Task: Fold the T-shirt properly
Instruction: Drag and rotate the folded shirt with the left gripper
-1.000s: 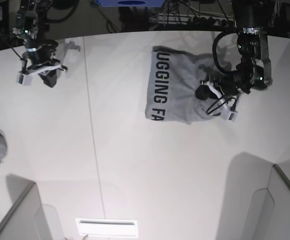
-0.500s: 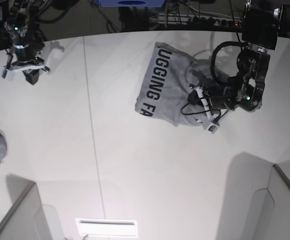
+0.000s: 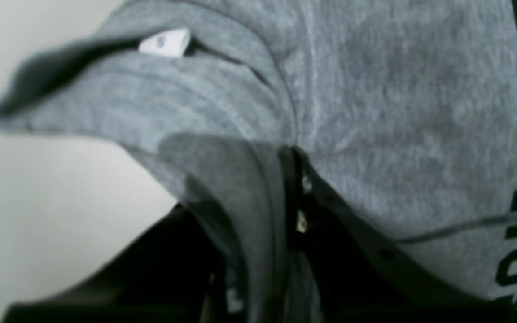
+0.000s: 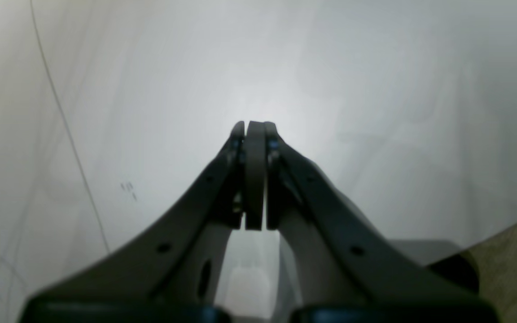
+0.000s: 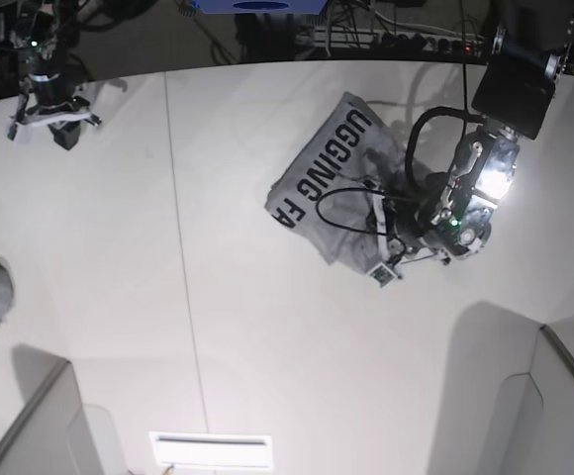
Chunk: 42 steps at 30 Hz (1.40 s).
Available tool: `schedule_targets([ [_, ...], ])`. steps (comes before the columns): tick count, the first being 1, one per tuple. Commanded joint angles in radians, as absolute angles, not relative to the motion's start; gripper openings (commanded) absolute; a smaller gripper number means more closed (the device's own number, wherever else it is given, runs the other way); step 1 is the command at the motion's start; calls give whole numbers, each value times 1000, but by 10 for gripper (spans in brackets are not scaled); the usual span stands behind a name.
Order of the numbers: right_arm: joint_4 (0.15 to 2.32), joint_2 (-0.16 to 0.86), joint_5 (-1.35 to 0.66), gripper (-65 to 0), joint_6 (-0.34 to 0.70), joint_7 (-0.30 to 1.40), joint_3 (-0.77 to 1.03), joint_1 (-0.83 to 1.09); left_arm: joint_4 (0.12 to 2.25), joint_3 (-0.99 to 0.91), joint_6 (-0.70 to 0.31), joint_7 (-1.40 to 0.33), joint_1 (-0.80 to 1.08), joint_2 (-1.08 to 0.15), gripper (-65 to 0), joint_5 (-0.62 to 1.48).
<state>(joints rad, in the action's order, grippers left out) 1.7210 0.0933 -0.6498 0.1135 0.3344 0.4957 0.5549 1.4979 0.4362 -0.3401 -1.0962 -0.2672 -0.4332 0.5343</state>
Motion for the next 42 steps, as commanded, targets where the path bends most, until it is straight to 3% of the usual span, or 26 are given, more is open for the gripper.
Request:
schedule_targets([
  [1, 1736, 102, -656, -650, 120, 311, 503, 562, 1511, 449, -343, -1081, -303, -443, -650, 539],
  [8, 1679, 110, -654, -650, 120, 311, 503, 556, 1435, 593, -343, -1067, -435, -443, -650, 539],
  [22, 1652, 107, -654, -650, 120, 311, 536, 573, 1245, 1130, -355, -728, -743, -427, -650, 538],
  [28, 1652, 102, -654, -650, 120, 311, 565, 572, 1124, 1167, -447, -682, -774, -323, -650, 512],
  [32, 1650, 102, -654, -650, 120, 311, 565, 573, 1125, 1161, -458, -680, -733, -242, -650, 355],
  [36, 1653, 102, -654, -650, 120, 311, 565, 572, 1125, 1156, -555, -682, -688, -177, -650, 211],
  [42, 1653, 102, -654, -650, 120, 311, 565, 572, 1125, 1156, -565, -682, -657, -136, -650, 140],
])
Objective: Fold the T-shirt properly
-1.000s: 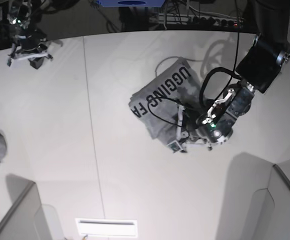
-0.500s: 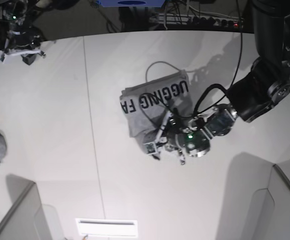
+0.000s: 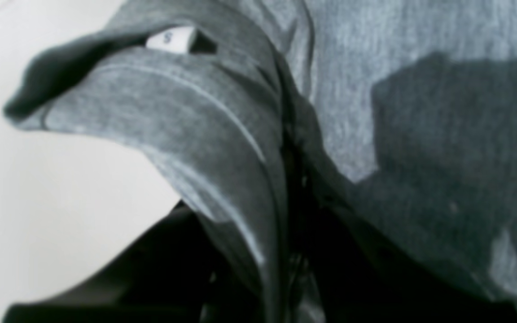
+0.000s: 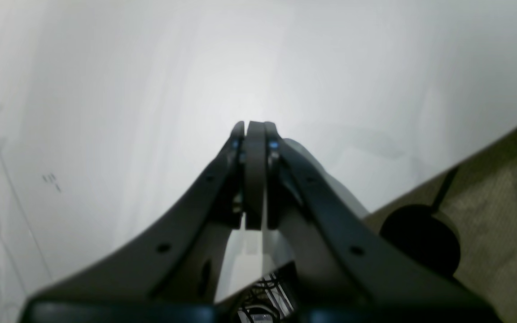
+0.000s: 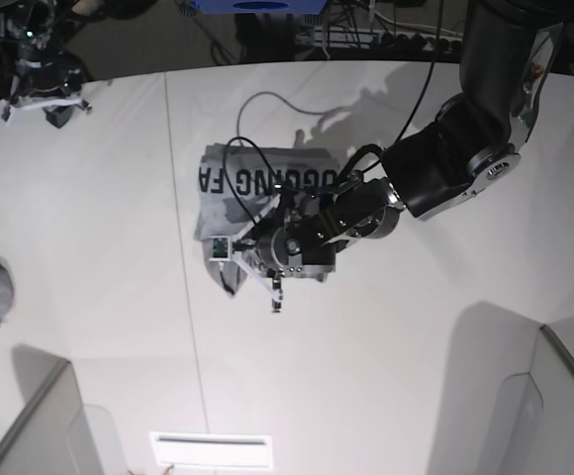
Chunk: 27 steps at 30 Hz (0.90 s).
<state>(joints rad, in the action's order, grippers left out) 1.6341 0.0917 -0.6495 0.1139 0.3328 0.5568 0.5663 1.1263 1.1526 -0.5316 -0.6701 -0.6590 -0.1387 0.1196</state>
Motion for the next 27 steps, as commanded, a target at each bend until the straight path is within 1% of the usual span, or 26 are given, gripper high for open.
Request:
schedule_targets([
  [1, 1653, 102, -654, -650, 120, 311, 565, 572, 1125, 1156, -565, -682, -656, -136, -650, 140],
  [7, 1656, 102, -654, -650, 120, 311, 565, 570, 1125, 1150, -565, -682, -654, -142, -650, 142],
  [12, 1656, 102, -654, -650, 120, 311, 564, 567, 1125, 1066, -565, -685, -650, -137, -650, 139],
  [19, 1656, 102, -654, -650, 120, 311, 559, 552, 1125, 1064, -567, -687, -657, -137, -650, 140],
  [21, 1656, 102, -654, -650, 120, 311, 558, 552, 1125, 1063, -567, -687, -657, -137, -530, 140],
  [22, 1656, 102, -654, -650, 120, 311, 556, 550, 1125, 1061, -567, -687, -659, -137, -448, 137],
  [26, 1656, 102, -654, -650, 120, 311, 556, 550, 1127, 1059, -567, -687, -682, -136, -193, 142],
  [27, 1656, 102, -654, -650, 120, 311, 556, 550, 1127, 1059, -567, -687, -688, -136, -146, 142],
])
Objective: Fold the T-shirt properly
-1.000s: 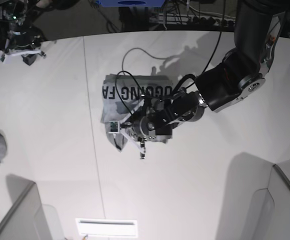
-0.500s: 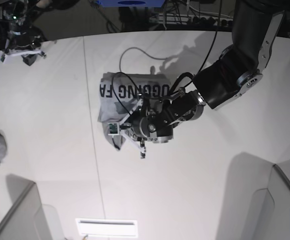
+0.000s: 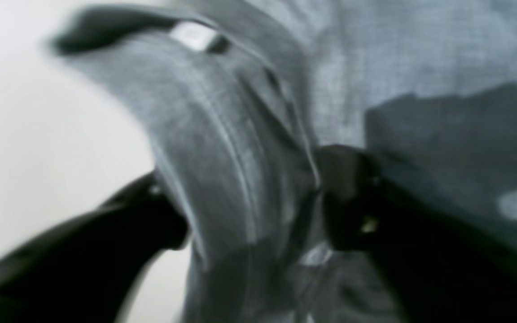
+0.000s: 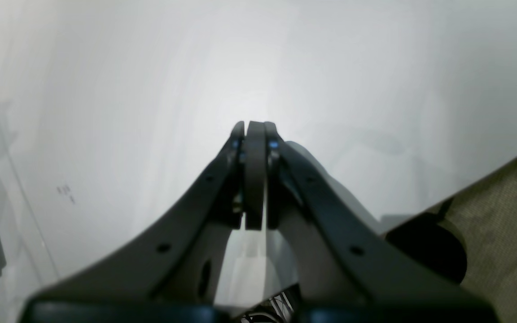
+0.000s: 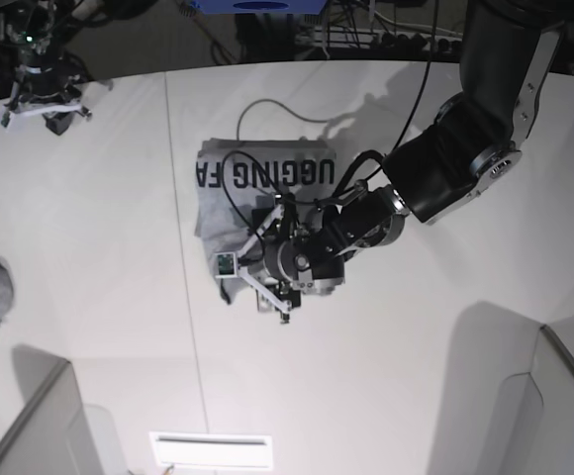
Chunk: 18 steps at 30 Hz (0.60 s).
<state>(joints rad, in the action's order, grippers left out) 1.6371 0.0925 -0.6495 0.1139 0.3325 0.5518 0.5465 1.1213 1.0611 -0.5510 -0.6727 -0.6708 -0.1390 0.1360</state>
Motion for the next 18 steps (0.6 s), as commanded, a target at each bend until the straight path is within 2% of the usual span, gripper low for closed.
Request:
schedule_targets([
  [1, 1656, 102, -654, -650, 120, 311, 556, 550, 1127, 1058, -567, -687, -690, -136, -95, 142],
  [4, 1656, 102, -654, -650, 120, 311, 556, 550, 1142, 1030, -567, -685, -707, -136, -5, 142],
  [10, 1649, 102, -654, -650, 120, 311, 555, 541, 1244, 750, -567, -685, -659, -137, 0, 133],
  [18, 1652, 131, -651, -650, 131, 302, 555, 536, 1457, 478, -562, -684, -559, -145, 0, 131],
])
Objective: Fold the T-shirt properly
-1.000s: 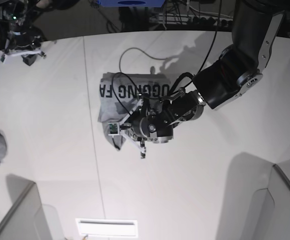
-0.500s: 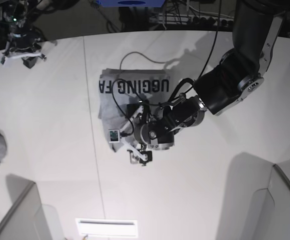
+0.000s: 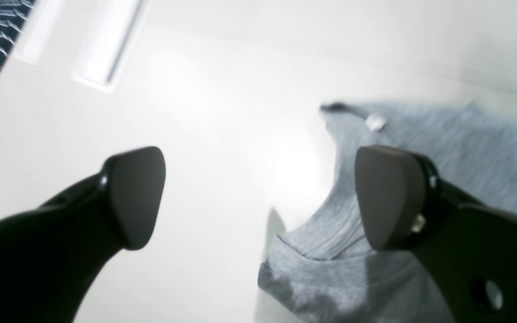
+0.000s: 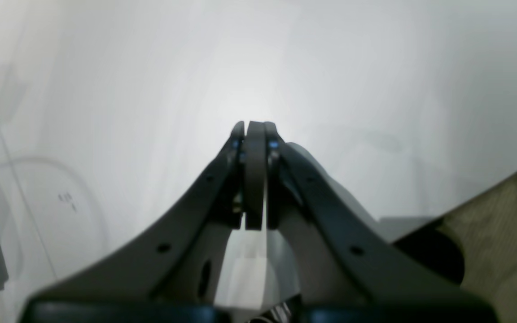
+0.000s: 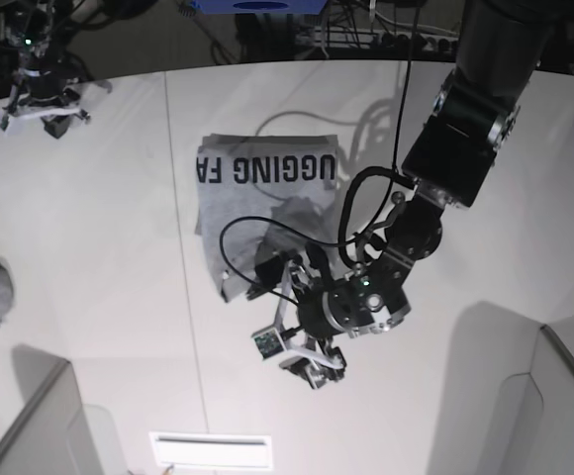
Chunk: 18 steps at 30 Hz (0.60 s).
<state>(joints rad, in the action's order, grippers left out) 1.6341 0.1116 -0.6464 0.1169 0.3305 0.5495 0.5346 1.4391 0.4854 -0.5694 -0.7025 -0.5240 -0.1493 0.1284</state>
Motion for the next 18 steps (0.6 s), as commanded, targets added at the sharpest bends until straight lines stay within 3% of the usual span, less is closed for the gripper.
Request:
schedule_targets([
  [1, 1652, 139, -651, -650, 147, 288, 553, 536, 1488, 447, -561, -684, -544, -145, 0, 130],
  [3, 1652, 143, -651, -650, 189, 246, 553, 536, 1550, 380, -561, -684, -507, -147, -77, 120],
  [5, 1656, 143, -651, -650, 229, 203, 553, 538, 1621, 300, -561, -682, -455, -147, -224, 61],
  [9, 1655, 145, -572, -650, 265, 142, 553, 530, 1770, 159, -561, -679, -351, -142, -606, -73],
  [10, 1650, 140, -501, -650, 271, 120, 553, 512, 1802, 127, -561, -679, -321, -143, -650, -94],
  [13, 1610, 127, -294, -650, 295, 51, 553, 461, 1891, 16, -561, -593, -217, -145, -650, -102],
  [18, 1569, 73, -136, -650, 383, -136, 564, 426, 1910, -165, -561, -183, 31, -162, -650, -111],
])
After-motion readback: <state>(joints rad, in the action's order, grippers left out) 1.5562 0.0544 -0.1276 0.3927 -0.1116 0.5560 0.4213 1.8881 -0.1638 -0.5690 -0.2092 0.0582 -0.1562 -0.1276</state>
